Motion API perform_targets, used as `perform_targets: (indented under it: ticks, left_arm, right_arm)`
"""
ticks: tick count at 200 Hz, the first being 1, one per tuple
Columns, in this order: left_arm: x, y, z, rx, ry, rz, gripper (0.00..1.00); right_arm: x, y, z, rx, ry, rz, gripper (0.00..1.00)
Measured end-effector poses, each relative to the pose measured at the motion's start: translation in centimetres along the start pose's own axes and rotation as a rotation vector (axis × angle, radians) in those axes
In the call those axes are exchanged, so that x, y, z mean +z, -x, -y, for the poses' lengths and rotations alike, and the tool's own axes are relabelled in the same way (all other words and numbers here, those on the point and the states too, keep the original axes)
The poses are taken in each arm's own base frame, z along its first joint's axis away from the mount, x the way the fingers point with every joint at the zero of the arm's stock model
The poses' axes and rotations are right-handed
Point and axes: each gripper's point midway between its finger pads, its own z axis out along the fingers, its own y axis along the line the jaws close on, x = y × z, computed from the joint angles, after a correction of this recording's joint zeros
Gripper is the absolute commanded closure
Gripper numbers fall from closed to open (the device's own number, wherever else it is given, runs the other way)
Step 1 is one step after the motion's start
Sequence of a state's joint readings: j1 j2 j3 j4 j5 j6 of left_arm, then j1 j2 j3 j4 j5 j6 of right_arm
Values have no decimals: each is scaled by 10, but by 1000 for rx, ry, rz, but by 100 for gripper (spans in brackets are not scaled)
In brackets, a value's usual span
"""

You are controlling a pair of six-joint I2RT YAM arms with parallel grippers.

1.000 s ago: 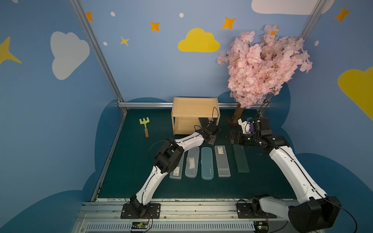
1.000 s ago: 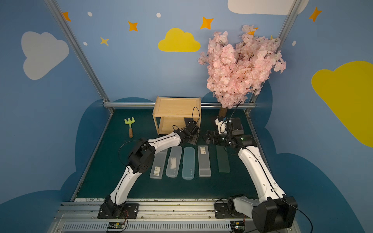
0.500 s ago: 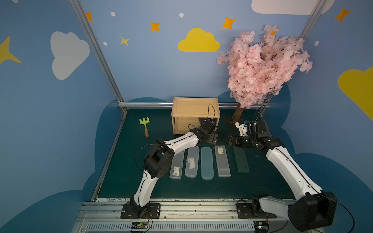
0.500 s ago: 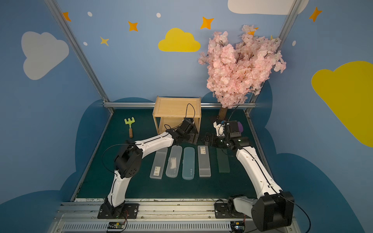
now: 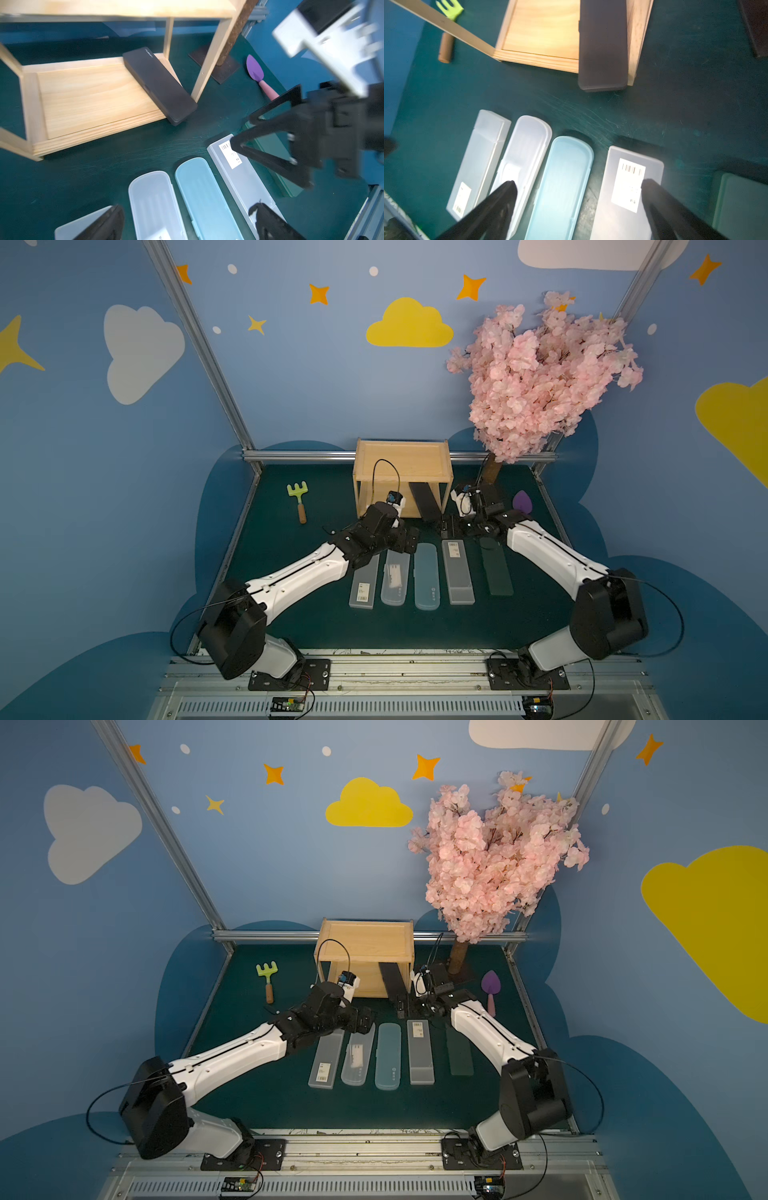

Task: Remove the pencil cases from the shelf
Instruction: Pick up the pencil case from the shelf.

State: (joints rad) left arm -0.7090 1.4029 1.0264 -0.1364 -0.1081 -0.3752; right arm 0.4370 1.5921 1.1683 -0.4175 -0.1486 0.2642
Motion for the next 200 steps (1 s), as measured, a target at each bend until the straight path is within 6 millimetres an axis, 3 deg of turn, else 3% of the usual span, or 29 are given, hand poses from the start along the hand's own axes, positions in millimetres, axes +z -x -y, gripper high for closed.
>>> perform_targets:
  ticks: [35,69,126,200]
  left_arm:
    - [-34,13,-33,-64,42,82,0]
    - [-41,11,-50,-87,68,90,0]
    - [-37,-15,-70,-112,101,27,0]
    - [-37,-16,-74,-119,103,20,0]
  right_arm:
    - [49,6,1,-21,-48,-69,2]
    - [73,16,-2,-45,-83,-80,2]
    - [92,20,9,-72,-181,-85,2]
    - [106,14,15,-176,-303,-70,2]
